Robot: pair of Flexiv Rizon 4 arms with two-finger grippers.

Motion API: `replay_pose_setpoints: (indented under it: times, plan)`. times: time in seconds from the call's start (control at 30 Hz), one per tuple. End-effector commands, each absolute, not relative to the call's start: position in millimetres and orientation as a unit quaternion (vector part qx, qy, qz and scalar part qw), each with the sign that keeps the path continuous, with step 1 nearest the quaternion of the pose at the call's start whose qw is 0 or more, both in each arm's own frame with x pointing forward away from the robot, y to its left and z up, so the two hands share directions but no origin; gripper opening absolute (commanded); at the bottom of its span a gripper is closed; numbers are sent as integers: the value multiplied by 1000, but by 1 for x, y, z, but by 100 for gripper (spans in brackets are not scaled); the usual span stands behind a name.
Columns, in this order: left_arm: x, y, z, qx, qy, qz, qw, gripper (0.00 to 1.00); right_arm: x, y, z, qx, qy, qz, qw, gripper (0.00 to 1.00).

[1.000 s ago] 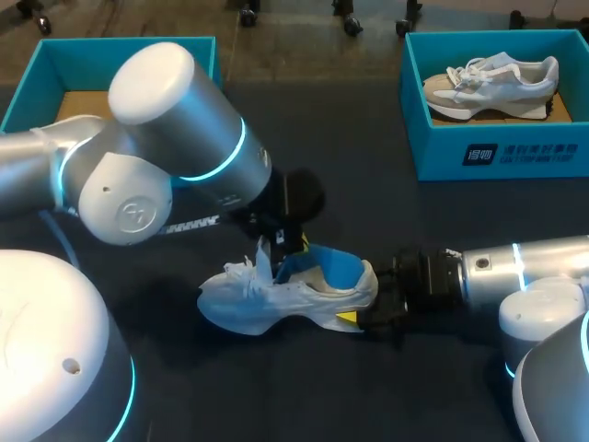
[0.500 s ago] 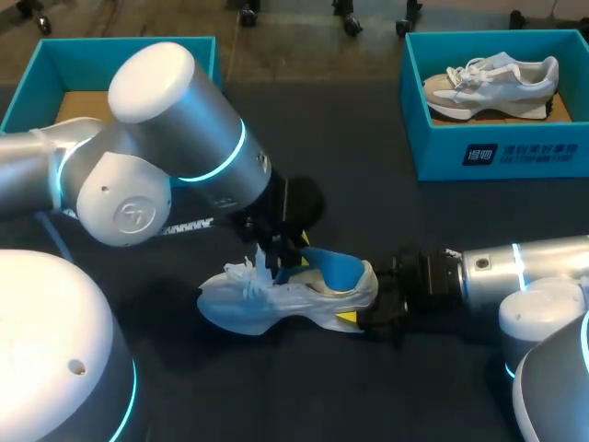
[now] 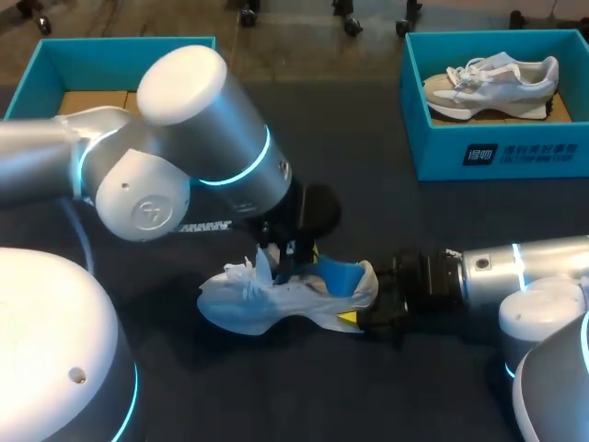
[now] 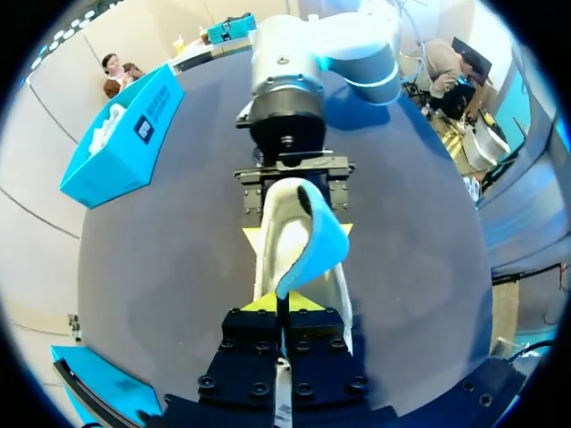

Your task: Take the shoe out of the shoebox, open the shoe tongue, remove and reinsert the insole, then place the shoe into the shoebox

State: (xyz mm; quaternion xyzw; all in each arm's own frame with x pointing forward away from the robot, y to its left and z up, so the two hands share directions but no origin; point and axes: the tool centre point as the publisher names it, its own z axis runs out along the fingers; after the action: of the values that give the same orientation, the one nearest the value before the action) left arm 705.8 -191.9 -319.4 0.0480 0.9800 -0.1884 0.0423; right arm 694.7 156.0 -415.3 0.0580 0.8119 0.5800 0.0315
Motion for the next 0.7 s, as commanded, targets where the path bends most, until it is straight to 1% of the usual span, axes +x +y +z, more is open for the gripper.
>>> replay_pose_setpoints:
  times: [0.03, 0.43, 0.7]
  plan:
    - [709, -187, -321, 37, 979, -198, 43, 0, 694, 158, -416, 58, 813, 578, 32, 0]
    - [715, -156, -323, -53, 967, -246, 35, 0, 694, 158, -416, 58, 813, 578, 32, 0]
    - [711, -173, -318, -41, 969, -238, 47, 0, 694, 158, -416, 58, 813, 578, 32, 0]
